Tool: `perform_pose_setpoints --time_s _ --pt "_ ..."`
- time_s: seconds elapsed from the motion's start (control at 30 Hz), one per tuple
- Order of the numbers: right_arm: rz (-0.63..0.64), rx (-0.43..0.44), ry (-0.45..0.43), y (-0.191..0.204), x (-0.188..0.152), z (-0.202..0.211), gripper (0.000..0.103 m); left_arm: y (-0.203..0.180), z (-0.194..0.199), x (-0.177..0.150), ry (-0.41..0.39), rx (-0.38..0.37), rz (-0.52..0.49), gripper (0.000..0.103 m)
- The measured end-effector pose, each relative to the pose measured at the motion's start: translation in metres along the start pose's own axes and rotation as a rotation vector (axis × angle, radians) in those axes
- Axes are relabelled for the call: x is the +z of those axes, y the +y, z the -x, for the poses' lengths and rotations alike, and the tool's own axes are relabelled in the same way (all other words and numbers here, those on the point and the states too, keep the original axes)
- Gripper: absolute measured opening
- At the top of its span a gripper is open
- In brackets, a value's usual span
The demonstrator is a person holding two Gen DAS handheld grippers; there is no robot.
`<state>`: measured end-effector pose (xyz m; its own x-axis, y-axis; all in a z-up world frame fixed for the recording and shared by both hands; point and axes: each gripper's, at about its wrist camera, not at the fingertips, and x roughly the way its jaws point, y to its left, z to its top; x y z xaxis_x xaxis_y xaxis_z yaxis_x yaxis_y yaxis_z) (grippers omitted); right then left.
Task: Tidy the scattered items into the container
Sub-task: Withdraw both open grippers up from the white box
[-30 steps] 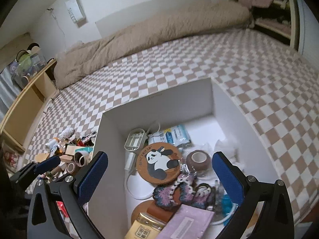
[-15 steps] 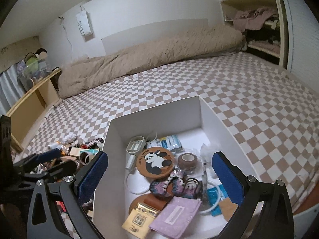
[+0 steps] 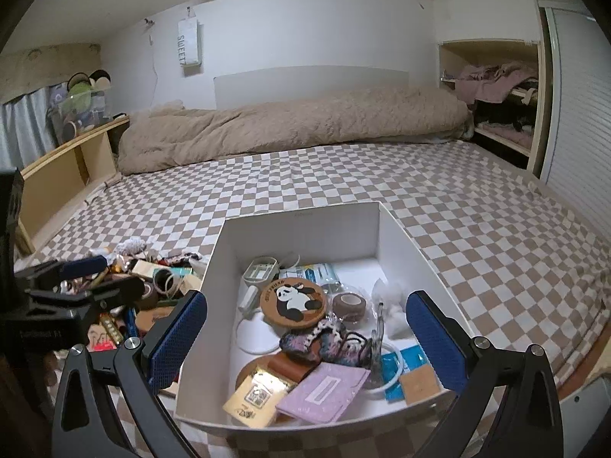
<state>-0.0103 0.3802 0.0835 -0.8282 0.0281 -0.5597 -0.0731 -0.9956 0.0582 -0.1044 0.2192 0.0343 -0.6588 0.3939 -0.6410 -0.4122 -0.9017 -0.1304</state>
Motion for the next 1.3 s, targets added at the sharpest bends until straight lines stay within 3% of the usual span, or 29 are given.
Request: perform_pose_setpoints --time_s 0.27,0.57,1.3 --pt "-0.021 0.01 -0.008 -0.002 -0.013 0.011 0.103 0.002 0.009 -0.02 -0.028 0.064 -0.041 0.098" --pt "0.017 -0.027 -0.02 0.001 -0.029 0.018 0.103 0.006 0.011 -0.033 -0.027 0.055 -0.036 0.098" --pt "0.002 -0.023 -0.002 0.0 -0.037 0.018 0.103 0.0 0.02 -0.039 -0.039 0.034 -0.053 0.098"
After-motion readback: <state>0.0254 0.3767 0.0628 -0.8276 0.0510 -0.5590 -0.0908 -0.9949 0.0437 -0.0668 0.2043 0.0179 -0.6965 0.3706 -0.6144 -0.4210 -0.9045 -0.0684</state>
